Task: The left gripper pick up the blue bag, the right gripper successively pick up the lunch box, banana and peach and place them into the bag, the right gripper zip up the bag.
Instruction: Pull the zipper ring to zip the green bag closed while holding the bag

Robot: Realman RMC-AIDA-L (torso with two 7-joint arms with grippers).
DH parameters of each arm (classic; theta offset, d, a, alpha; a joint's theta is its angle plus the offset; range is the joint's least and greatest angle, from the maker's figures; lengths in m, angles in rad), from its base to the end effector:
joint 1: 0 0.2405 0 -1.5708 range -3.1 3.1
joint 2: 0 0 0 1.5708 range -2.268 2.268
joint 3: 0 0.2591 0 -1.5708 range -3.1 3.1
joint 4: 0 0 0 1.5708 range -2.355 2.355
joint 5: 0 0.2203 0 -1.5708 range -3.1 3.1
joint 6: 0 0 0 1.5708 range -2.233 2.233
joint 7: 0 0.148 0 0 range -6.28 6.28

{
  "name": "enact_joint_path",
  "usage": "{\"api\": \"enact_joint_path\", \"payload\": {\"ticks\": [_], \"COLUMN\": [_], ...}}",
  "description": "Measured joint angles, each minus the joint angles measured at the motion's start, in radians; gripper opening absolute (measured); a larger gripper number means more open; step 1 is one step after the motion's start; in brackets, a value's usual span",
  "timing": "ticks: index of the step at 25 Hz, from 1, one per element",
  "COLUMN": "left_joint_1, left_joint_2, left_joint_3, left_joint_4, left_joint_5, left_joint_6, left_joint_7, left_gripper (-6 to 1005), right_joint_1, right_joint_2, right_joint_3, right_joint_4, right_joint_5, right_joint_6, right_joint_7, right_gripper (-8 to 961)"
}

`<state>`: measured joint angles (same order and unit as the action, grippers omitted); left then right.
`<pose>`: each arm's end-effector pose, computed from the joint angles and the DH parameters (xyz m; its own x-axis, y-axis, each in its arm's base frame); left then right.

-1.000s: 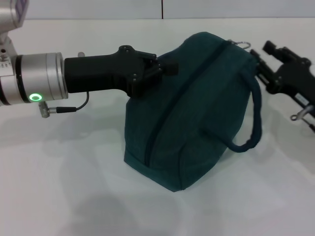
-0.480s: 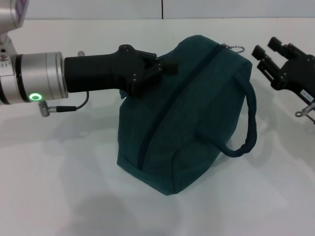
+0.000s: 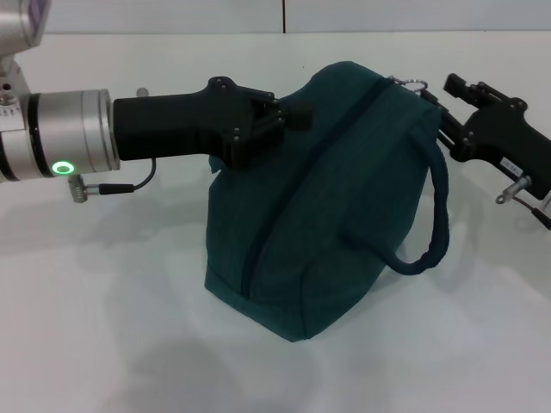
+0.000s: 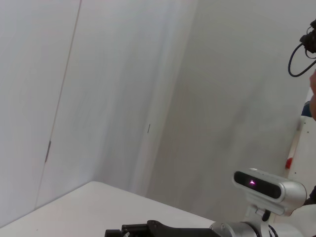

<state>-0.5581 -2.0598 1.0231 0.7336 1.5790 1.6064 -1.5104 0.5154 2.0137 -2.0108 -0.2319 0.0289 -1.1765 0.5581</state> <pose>-0.1881 0.3522 -0.0023 0.7092 0.2665 0.6527 0.3283 -0.9441 0.0288 0.2727 0.3608 -0.0451 0.6605 -0.0166 -0.7507 -0.5887 -0.6319 -0.5040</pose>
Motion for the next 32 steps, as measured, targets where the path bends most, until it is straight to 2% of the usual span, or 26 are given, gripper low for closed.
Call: {"api": "enact_joint_path", "payload": {"ticks": [18, 32], "left_joint_1": [-0.002, 0.007], "left_joint_2": [-0.001, -0.002], "left_joint_3": [0.000, -0.002], "left_joint_4": [0.000, 0.000], "left_joint_5": [0.000, -0.002], "left_joint_6": [-0.004, -0.003], "left_joint_7": [0.018, 0.026], "left_gripper": [4, 9], "right_joint_1": [0.018, 0.007], "right_joint_2": [-0.002, -0.004], "right_joint_3": [0.008, 0.047], "right_joint_4": [-0.061, -0.097], "right_joint_5": [-0.154, -0.160], "right_joint_6": [-0.027, -0.029], "right_joint_7": [-0.038, -0.094], "right_gripper": [449, 414]}}
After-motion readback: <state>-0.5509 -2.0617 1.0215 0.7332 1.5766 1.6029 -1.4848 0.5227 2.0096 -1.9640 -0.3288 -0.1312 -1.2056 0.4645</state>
